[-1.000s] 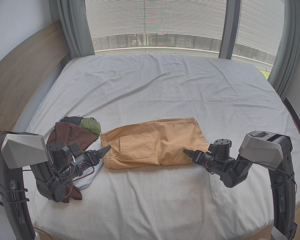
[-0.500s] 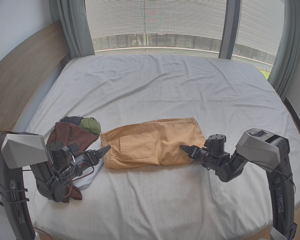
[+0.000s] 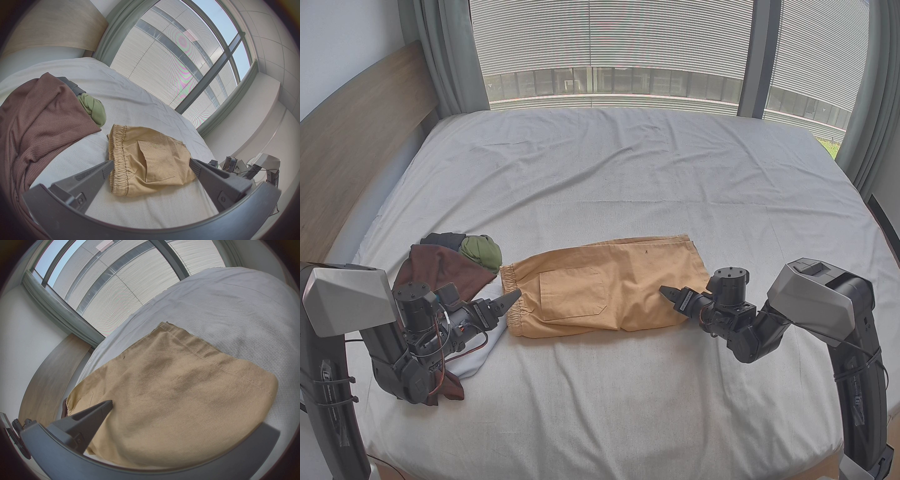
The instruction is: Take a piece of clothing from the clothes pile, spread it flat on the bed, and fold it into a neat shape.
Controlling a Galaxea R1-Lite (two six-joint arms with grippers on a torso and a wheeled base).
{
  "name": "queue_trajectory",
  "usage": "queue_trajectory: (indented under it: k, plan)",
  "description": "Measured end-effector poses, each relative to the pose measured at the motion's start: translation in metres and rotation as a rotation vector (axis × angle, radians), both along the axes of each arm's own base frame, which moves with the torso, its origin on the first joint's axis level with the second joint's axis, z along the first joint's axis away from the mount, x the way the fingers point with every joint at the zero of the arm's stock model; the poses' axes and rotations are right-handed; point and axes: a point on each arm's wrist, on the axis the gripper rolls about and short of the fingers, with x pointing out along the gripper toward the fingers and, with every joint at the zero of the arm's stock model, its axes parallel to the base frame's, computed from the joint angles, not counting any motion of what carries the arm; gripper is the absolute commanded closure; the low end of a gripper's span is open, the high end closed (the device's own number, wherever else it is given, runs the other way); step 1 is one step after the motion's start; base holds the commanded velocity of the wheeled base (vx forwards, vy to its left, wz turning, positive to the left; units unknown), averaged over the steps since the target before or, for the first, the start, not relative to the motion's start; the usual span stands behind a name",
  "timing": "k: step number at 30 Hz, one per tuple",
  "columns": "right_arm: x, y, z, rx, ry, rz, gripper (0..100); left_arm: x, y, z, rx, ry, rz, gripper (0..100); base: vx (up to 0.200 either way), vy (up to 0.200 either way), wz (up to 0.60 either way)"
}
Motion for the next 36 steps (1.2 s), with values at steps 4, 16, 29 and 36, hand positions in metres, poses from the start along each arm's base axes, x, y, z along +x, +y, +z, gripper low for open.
queue_trajectory:
  k: [4,16,29,36]
  plan:
    - [-0.001,0.0,-0.001,-0.001,0.0,-0.003,100,0.0,0.0,0.0,-0.001,0.001,0.0,0,0.0,0.0,0.0]
    - [-0.019,0.003,0.009,-0.024,0.017,0.007,100,0.001,0.0,-0.001,-0.003,0.003,0.003,0,0.0,0.0,0.0]
    - [-0.059,-0.014,0.02,-0.14,0.075,0.041,100,0.0,0.001,-0.001,-0.005,0.006,0.003,0,0.0,0.0,0.0]
    - [-0.09,-0.029,0.017,-0.204,0.149,0.056,100,0.0,0.001,-0.001,-0.005,0.008,0.003,0,0.0,0.0,0.0]
